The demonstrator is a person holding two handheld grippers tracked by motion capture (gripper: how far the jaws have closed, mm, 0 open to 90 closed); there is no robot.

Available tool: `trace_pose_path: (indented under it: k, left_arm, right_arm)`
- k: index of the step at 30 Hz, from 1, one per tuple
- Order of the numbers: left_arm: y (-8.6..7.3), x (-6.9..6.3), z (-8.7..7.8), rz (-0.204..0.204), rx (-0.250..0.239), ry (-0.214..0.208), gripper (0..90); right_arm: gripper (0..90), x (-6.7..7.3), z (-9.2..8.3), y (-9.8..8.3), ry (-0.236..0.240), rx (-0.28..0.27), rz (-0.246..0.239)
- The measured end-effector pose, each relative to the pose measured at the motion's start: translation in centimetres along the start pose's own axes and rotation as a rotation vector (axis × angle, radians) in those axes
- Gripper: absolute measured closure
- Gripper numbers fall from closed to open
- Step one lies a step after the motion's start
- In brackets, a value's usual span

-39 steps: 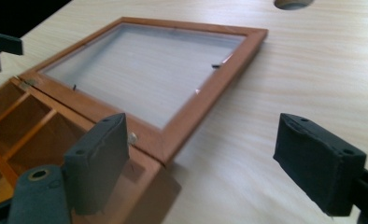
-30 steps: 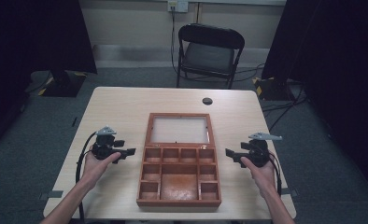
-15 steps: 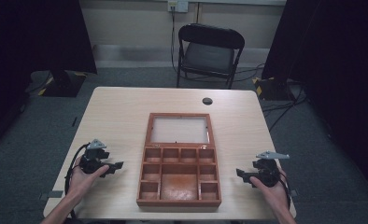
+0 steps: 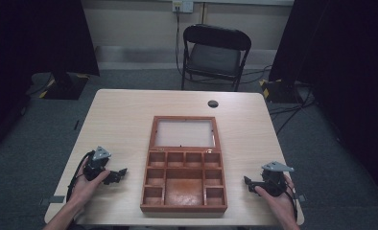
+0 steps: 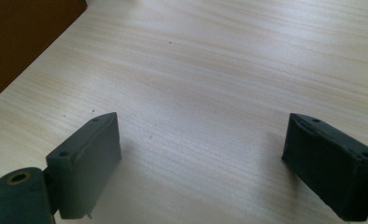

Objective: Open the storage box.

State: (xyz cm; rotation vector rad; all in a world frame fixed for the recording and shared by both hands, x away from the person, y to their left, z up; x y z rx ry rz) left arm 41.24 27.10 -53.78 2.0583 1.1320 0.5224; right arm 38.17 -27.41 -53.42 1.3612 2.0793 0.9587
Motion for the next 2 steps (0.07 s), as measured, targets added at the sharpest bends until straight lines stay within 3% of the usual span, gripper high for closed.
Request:
trace_pose_path:
  k: [2]
  left_arm:
    - [0.0, -0.03, 0.02, -0.004, -0.003, 0.0, 1.0]
  right_arm:
    - [10.3, 0.0, 0.03, 0.02, -0.002, 0.0, 0.001]
Point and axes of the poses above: each handheld gripper's, and its own axes: z roughly forward along the jaws, y roughly out of its top, x roughly to its left, the point moved 5 cm from there along z, roughly forward along the jaws, and after that the axes turned 3 degrees about -x, right-handed, at the moved point
